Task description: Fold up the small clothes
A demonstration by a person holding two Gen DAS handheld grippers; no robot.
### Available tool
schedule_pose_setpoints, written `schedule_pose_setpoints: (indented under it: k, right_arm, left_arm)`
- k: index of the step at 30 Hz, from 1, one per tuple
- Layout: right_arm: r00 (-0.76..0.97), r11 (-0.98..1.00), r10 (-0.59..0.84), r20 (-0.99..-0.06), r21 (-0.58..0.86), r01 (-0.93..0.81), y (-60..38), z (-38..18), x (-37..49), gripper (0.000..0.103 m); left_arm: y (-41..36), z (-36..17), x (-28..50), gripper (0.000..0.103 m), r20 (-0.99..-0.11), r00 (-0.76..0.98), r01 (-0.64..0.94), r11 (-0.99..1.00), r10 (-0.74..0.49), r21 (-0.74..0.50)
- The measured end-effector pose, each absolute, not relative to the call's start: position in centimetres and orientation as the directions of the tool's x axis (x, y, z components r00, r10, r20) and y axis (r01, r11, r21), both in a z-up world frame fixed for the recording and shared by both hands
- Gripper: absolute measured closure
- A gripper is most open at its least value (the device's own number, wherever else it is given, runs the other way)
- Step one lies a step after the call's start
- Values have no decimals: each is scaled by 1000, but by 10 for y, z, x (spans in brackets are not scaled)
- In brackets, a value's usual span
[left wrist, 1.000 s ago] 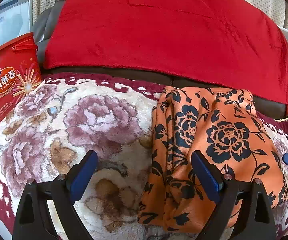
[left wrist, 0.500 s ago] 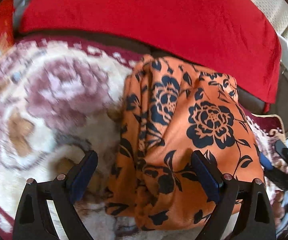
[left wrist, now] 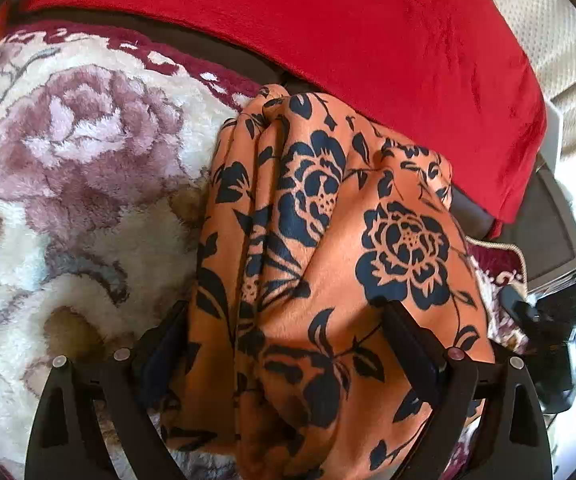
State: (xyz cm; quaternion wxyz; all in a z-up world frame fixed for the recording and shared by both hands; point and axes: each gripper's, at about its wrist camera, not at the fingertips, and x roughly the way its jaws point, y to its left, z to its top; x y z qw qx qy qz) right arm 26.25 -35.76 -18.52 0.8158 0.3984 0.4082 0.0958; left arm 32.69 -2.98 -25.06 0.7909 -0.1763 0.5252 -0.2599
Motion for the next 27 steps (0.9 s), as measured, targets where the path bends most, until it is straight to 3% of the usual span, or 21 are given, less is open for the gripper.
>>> schedule_pose_setpoints:
  k: [7, 11, 17, 23, 27]
  right_arm:
    - [637, 627, 505, -582, 755, 193, -361, -207, 280, 19]
    - [623, 696, 490, -610, 704, 143, -348, -204, 285, 22]
    - [645, 758, 454, -615, 647, 84, -334, -189, 283, 40]
    - [698, 810, 407, -589, 586, 22, -323, -167, 272, 53]
    - [729, 828, 383, -567, 561, 1, -325, -150, 263, 54]
  left_arm:
    - [-44, -254, 340, 12, -727, 349, 235, 806, -592, -543]
    - [-57, -246, 337, 37, -713, 376, 274, 806, -591, -524]
    - [-71, -232, 332, 63, -705, 429, 317, 825, -564, -467]
    - [-78, -209, 322, 68, -670, 470, 351, 818, -575, -456]
    - [-86, -181, 302, 68, -636, 490, 410, 802, -596, -435]
